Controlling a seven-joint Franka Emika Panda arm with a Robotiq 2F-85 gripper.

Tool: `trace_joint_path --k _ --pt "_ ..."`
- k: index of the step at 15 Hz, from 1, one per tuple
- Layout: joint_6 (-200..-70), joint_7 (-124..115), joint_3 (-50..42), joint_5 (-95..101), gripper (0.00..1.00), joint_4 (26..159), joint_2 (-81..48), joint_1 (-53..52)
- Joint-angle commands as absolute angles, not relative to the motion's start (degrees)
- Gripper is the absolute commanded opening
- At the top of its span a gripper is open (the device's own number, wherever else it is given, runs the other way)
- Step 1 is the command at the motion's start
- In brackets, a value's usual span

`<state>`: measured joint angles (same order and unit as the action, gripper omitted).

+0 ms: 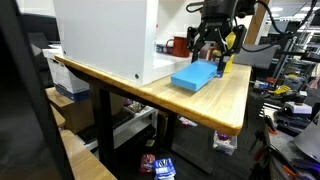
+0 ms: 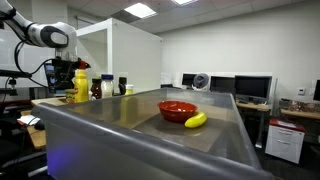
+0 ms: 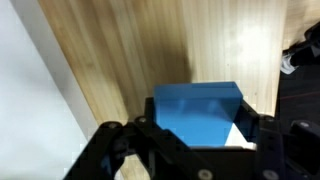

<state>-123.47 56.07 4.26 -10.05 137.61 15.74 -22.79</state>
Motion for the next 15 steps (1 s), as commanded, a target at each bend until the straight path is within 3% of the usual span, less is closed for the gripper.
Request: trace_joint_path --k 1,6,15 --pt "-121.8 70.4 2.7 -13.8 0.52 137.5 16.5 -21.9" --pt "-116.7 79.0 2.0 -18.8 0.52 138.8 17.1 -19.9" --pt "-124.0 71.3 3.4 -22.7 0.52 142.4 17.5 -16.9"
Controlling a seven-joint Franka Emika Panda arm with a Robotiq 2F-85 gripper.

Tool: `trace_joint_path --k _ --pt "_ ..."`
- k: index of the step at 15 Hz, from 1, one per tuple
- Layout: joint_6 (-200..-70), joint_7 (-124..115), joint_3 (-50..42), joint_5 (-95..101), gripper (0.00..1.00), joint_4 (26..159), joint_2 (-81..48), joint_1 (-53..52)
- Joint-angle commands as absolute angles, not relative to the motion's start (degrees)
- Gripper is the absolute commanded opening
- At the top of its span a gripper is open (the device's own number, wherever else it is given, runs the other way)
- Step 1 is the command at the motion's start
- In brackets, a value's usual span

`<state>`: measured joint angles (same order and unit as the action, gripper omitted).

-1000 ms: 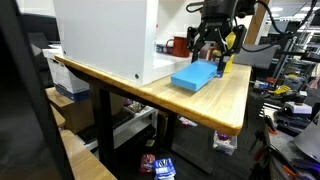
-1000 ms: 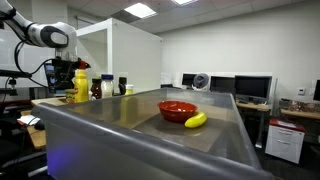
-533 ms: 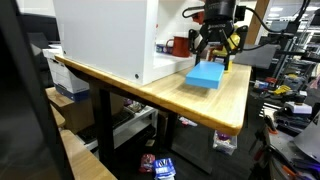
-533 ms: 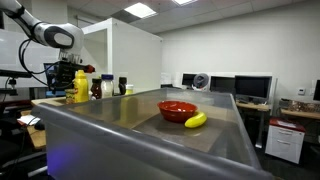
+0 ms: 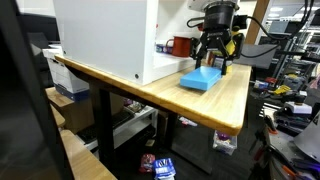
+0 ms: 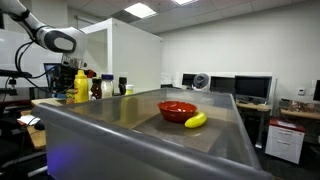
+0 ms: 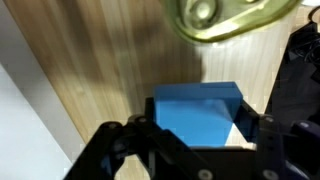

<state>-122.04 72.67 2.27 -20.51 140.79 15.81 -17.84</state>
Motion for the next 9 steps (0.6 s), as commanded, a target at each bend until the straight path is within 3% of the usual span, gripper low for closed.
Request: trace_joint_path --k 1,9 --pt "-125.1 71.5 3.4 -23.6 0.52 142.8 17.5 -17.0" --pt "-129.5 71.8 3.1 -24.4 0.52 145.1 17.9 -16.6"
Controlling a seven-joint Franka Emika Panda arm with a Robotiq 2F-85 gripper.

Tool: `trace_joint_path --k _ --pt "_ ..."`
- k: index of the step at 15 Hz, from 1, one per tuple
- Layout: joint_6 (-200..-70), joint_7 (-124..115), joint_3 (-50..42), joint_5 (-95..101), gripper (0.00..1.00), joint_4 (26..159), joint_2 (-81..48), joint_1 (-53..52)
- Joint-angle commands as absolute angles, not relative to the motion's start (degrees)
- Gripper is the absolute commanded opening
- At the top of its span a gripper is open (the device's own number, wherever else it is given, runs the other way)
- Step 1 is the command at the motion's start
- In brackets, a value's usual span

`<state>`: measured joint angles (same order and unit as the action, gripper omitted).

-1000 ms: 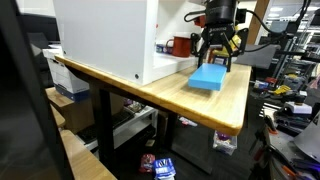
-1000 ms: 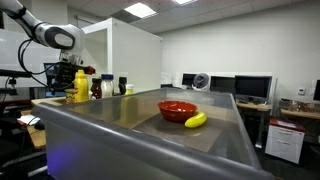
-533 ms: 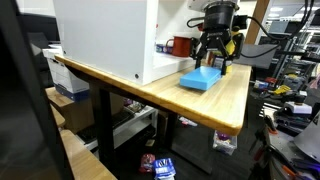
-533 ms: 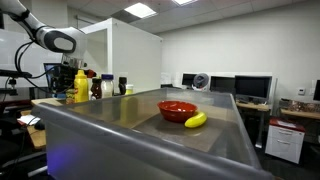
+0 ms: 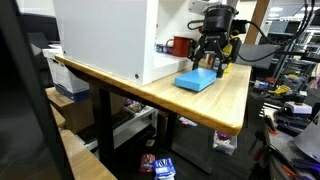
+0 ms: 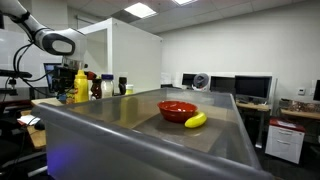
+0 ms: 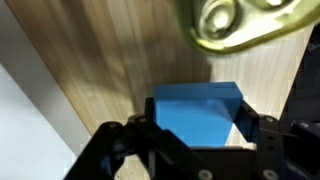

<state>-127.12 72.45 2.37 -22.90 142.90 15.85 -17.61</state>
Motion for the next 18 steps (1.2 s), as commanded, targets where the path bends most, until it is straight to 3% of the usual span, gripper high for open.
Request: trace_joint_path --k 1,10,11,14,18 --pt "-130.0 71.9 3.1 -24.4 0.52 145.3 17.9 -16.6" --pt "-131.5 71.1 2.9 -25.3 0.52 146.4 18.0 -16.7" --pt "-131.6 69.1 3.4 -24.5 0.94 146.5 18.6 -16.4" --pt "-132.4 62.6 5.6 -22.1 1.0 146.8 22.7 -17.0" --pt "-133.0 52.2 9.2 -20.0 1.0 146.0 29.1 -18.0"
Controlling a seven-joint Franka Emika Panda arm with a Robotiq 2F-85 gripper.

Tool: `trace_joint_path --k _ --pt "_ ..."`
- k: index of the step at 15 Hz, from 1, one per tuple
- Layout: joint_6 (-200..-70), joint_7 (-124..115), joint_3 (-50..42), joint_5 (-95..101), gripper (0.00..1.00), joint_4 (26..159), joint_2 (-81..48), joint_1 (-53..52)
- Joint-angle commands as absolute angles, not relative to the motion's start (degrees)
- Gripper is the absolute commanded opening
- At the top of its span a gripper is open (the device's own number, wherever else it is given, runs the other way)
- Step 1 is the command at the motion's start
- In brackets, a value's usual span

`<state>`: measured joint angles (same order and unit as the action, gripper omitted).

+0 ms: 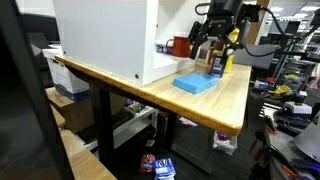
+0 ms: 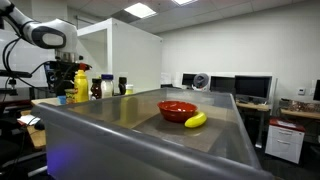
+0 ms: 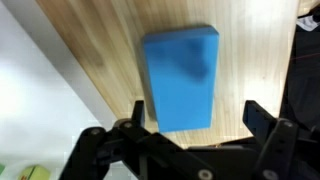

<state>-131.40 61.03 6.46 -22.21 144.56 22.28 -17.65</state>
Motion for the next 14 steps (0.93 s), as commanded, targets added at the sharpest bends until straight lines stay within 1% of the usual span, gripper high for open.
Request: trace_joint_path --k 1,5,14 --pt "-132.2 47.4 10.4 -19.9 1.0 145.4 29.9 -17.2" --pt "-131.2 29.3 12.0 -17.8 1.0 145.3 33.2 -18.0" --pt "-133.2 5.0 12.4 -14.9 1.0 150.9 33.6 -16.0"
